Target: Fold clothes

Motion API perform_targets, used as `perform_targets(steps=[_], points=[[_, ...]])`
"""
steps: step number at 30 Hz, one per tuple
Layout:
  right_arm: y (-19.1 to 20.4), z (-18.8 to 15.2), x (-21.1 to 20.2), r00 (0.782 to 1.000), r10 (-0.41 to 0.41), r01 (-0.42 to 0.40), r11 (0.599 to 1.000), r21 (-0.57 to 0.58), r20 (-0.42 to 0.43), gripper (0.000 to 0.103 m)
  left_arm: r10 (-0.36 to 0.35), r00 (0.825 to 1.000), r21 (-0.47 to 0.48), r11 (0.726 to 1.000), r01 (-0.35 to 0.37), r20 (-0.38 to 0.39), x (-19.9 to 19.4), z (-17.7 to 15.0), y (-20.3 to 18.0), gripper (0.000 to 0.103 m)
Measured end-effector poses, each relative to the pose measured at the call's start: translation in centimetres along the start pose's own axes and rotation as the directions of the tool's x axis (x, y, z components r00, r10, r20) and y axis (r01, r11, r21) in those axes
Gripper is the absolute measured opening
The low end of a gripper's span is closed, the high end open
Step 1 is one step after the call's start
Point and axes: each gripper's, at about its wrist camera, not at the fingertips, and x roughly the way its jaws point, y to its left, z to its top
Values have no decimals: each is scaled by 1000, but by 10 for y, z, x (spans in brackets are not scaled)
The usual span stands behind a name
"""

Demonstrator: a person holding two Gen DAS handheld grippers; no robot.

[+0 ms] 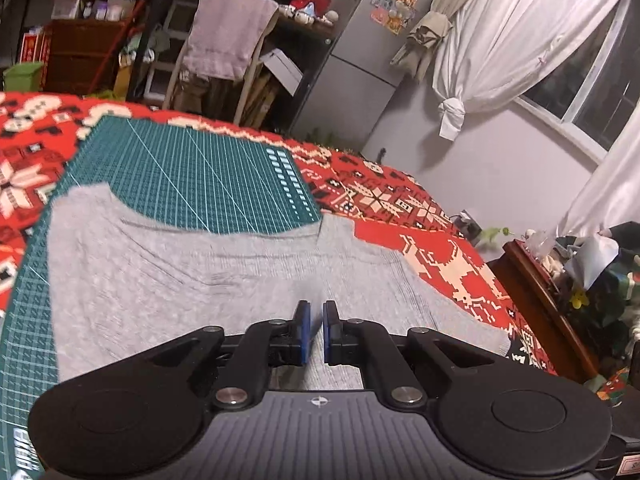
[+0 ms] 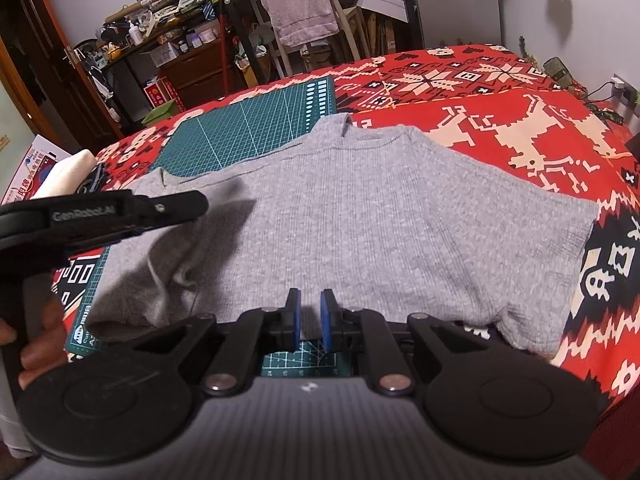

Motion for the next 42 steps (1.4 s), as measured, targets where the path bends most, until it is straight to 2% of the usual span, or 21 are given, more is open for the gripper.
perform_targets(steps=[2,3,5,8,12,16,17,19,23,26,30,32,33,39,42], points=[[1,0,0,1000,1,-1,1000,0,-1,12,-18,1000,-9,1000,17,-5,0,-2,0,11],[1,0,1,1000,2,-2,1000,1,-1,12,-23,1000,-10,1000,23,2,-3,-2,0,22],[3,-1,0,1000,7,-7,1000,1,-1,12,-32,999,-12,999,32,19,-10,-3,0,31],[7,0,0,1000,28,-28,1000,-6,4,12,-46,998,-27,999,47,35,-24,0,2,31],[17,1,1,996,88,-88,996,-14,7,12,-63,997,-148,987,70,51,-49,4,27,31],[28,1,4,985,174,-174,984,-26,-5,13,-24,999,-224,974,32,39,-72,8,55,30],[32,1,5,982,190,-191,981,-36,-14,13,-11,1000,-221,975,17,28,-78,8,60,30],[39,0,8,975,218,-220,974,-56,-31,21,14,1000,-208,978,-13,0,-87,7,69,30],[53,-1,18,972,229,-233,969,-80,-61,22,27,997,-156,987,-39,-77,-98,-2,78,29],[59,1,25,968,237,-243,967,-73,-82,23,36,991,-80,996,-47,-133,-98,-10,71,29],[68,-1,33,966,233,-243,966,-90,-115,23,71,984,30,997,-66,-164,-91,-20,57,29],[74,-3,36,967,222,-237,964,-121,-126,14,84,980,62,995,-74,-178,-84,-24,54,29],[76,-3,35,970,208,-224,965,-137,-124,2,90,978,70,994,-78,-186,-81,-24,55,29],[66,2,18,979,182,-193,971,-138,-92,1,97,974,94,992,-79,-204,-75,-27,54,28],[60,0,24,977,177,-191,974,-123,-119,2,87,975,87,994,-71,-205,-75,-27,54,27]])
